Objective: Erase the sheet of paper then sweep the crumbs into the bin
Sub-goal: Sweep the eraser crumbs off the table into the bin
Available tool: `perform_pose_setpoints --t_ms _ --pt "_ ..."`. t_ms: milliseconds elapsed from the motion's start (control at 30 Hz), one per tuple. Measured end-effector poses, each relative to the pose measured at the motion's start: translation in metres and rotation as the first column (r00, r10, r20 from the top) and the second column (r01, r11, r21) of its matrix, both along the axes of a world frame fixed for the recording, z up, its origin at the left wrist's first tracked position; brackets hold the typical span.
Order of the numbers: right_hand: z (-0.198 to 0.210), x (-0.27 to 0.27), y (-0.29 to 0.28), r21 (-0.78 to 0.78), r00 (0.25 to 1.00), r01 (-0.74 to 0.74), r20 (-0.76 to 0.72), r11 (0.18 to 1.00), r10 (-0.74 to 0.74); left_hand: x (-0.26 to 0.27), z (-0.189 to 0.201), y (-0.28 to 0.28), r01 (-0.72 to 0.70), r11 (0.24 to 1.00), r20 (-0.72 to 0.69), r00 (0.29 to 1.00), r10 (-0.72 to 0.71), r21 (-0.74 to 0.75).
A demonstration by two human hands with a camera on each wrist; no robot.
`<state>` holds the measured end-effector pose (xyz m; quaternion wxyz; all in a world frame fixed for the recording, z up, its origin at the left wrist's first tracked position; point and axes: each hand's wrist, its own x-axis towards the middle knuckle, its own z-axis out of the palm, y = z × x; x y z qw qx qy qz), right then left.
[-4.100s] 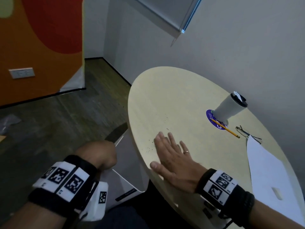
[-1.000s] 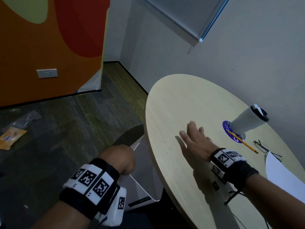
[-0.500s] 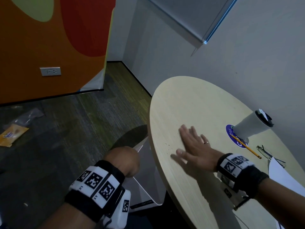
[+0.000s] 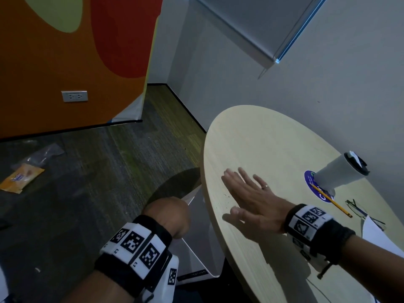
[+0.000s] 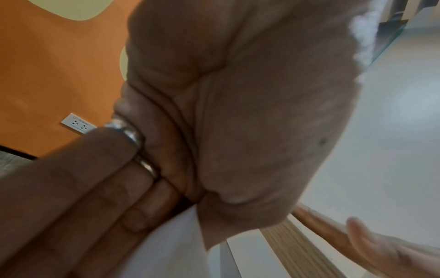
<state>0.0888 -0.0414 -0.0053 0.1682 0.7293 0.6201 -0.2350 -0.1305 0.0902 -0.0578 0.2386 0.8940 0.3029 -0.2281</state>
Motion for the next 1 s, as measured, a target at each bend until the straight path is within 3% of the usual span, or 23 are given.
perform_pose_setpoints --t_ms 100,200,267,333,400,467,533,600,633,700,800,867,1000 --pt "-0.005 0.022 0.009 0.059 0.982 0.169 0.071 0.984 -0.173 0.000 0.000 0.001 0.004 1.000 -0.018 1.000 -0.004 -0.019" --pt "-0.010 0.046 0.017 0.071 0.900 0.410 0.127 0.909 -0.416 0.001 0.002 0.000 0.004 1.000 -0.019 1.000 -0.004 -0.012" --pt "-0.009 0.040 0.021 0.032 0.925 0.362 0.111 0.932 -0.363 0.002 0.002 -0.001 0.001 1.000 -0.021 1.000 -0.001 -0.014" --pt "-0.006 0.023 0.022 -0.017 0.990 0.117 0.078 0.993 -0.115 0.002 0.000 -0.001 -0.002 1.000 -0.010 1.000 0.002 -0.014" --pt "-0.002 0.013 0.025 -0.024 0.997 -0.056 0.043 0.998 0.057 0.003 -0.002 0.000 -0.006 1.000 -0.004 1.000 0.006 -0.020" --pt "0.002 0.023 0.030 0.037 0.998 0.001 0.069 0.999 -0.003 0.004 -0.003 0.000 -0.015 0.999 -0.009 1.000 0.014 -0.030" --pt "0.001 0.043 0.037 0.113 0.973 0.193 0.107 0.975 -0.205 0.004 -0.004 -0.001 -0.012 0.999 -0.017 1.000 0.011 -0.033" --pt "-0.002 0.051 0.045 0.104 0.928 0.339 0.126 0.935 -0.350 0.005 -0.004 -0.001 -0.004 0.999 -0.020 1.000 0.003 -0.032" --pt "-0.004 0.047 0.049 0.078 0.925 0.348 0.132 0.934 -0.356 0.005 -0.005 -0.001 -0.004 0.999 -0.018 1.000 0.003 -0.032" --pt "-0.009 0.026 0.052 0.032 0.965 0.235 0.109 0.972 -0.237 0.005 -0.004 -0.001 -0.014 0.999 -0.021 1.000 0.013 -0.039" --pt "-0.003 -0.008 0.054 -0.033 0.995 -0.090 0.044 0.995 0.092 0.004 -0.002 0.001 -0.032 0.998 -0.024 0.999 0.030 -0.057" --pt "0.001 -0.008 0.058 -0.020 0.991 -0.128 0.043 0.992 0.128 0.004 0.001 0.002 -0.028 0.997 -0.037 0.999 0.025 -0.065" --pt "-0.006 0.024 0.071 0.049 0.957 0.242 0.154 0.969 -0.247 0.006 0.005 0.000 -0.021 0.997 -0.078 0.997 0.016 -0.068"
